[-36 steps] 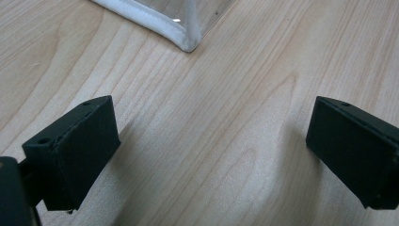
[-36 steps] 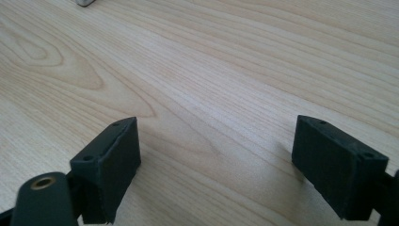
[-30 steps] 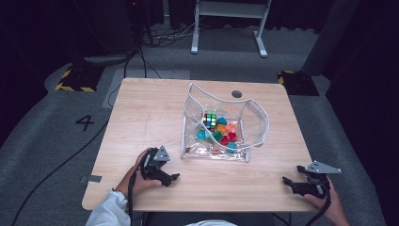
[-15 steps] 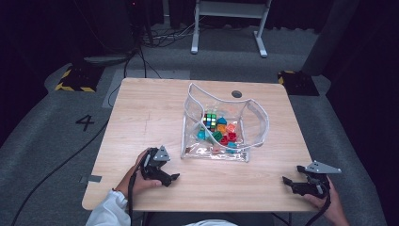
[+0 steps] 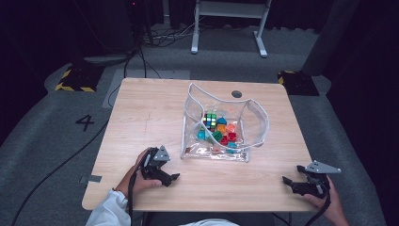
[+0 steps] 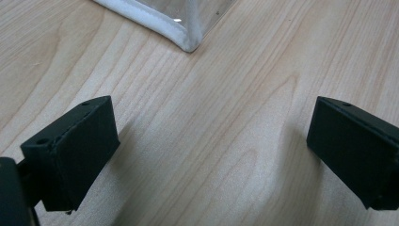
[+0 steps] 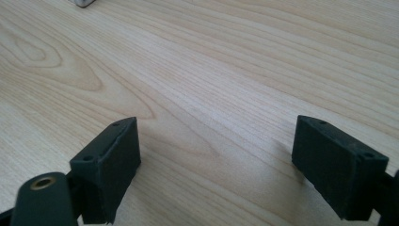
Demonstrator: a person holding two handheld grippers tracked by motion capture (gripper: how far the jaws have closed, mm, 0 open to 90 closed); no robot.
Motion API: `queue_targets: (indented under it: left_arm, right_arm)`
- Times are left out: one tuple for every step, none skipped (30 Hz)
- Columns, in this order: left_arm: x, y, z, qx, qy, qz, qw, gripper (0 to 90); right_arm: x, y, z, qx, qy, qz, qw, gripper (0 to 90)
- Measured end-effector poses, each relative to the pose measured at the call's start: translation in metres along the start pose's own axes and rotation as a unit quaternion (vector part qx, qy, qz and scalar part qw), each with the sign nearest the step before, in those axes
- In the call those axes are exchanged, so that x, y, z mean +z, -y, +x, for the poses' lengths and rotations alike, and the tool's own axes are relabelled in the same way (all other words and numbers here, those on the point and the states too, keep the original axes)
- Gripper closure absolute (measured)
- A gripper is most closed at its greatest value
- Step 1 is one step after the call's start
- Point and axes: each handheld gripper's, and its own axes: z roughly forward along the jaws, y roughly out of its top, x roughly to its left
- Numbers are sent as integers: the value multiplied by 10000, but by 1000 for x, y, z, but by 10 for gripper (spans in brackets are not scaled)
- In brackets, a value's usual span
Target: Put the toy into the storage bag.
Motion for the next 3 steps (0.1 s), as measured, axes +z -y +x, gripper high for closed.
queue_targets:
  left_arm:
    - [0, 0, 0, -4, -2, 0, 10000, 26]
    - [0, 0, 0, -13, -4, 7, 10000, 25]
    - [0, 0, 0, -7, 3, 16, 10000, 24]
  right_arm:
    - [0, 0, 0, 0, 0, 0, 10000, 159]
    - [0, 0, 0, -2, 0, 0, 10000, 159]
    - [0, 0, 0, 3, -1, 1, 10000, 159]
